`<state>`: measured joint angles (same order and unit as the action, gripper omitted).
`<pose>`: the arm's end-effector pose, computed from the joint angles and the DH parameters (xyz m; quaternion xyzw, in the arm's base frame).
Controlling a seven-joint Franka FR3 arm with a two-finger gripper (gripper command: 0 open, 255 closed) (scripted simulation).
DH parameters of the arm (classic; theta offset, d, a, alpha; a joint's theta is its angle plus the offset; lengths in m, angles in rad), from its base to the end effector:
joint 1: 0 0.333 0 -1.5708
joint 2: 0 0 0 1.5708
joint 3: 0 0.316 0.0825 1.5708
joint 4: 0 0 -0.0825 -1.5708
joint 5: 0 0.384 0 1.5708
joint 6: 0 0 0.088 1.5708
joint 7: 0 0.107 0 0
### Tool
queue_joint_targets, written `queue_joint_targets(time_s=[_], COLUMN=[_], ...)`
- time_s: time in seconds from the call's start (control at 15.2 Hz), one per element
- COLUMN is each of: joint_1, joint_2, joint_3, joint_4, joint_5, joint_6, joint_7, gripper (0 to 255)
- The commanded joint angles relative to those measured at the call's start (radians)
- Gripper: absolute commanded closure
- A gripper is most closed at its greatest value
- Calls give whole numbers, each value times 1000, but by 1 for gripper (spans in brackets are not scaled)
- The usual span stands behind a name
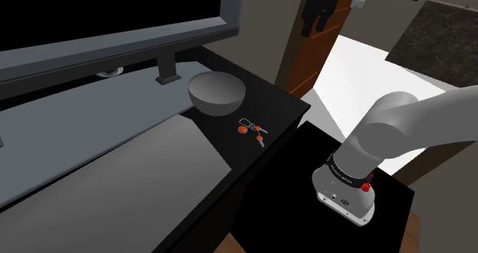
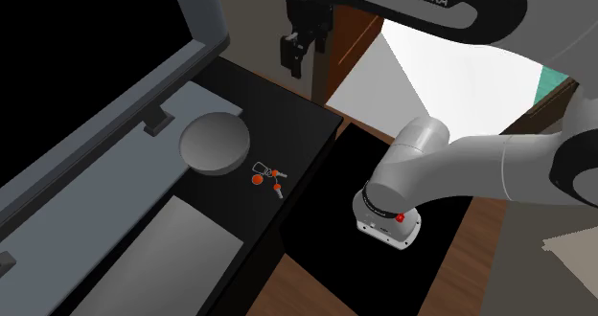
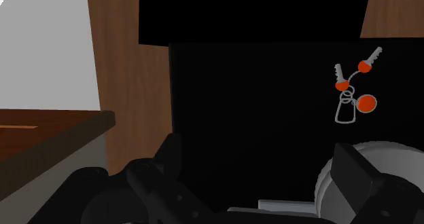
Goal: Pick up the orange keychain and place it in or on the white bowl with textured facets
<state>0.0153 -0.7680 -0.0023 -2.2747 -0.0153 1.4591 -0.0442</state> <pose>0.3006 0.0019 0.6135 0.9993 0.0283 -0.0239 0.0065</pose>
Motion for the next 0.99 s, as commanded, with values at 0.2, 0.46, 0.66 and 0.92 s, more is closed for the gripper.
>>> queue_joint_targets(time_s=[0.2, 0.46, 0.66, 0.92], joint_1=[29, 73, 110, 165], joint_2=[-33, -62, -72, -64], joint_3=[21, 52, 79, 118], joint_4=[-109, -242, -333, -442], joint_5=[26, 63, 93, 138], joint_6=[90, 214, 311, 450], joint_7=[-9, -21, -31, -44], gripper=[0, 0, 0, 0])
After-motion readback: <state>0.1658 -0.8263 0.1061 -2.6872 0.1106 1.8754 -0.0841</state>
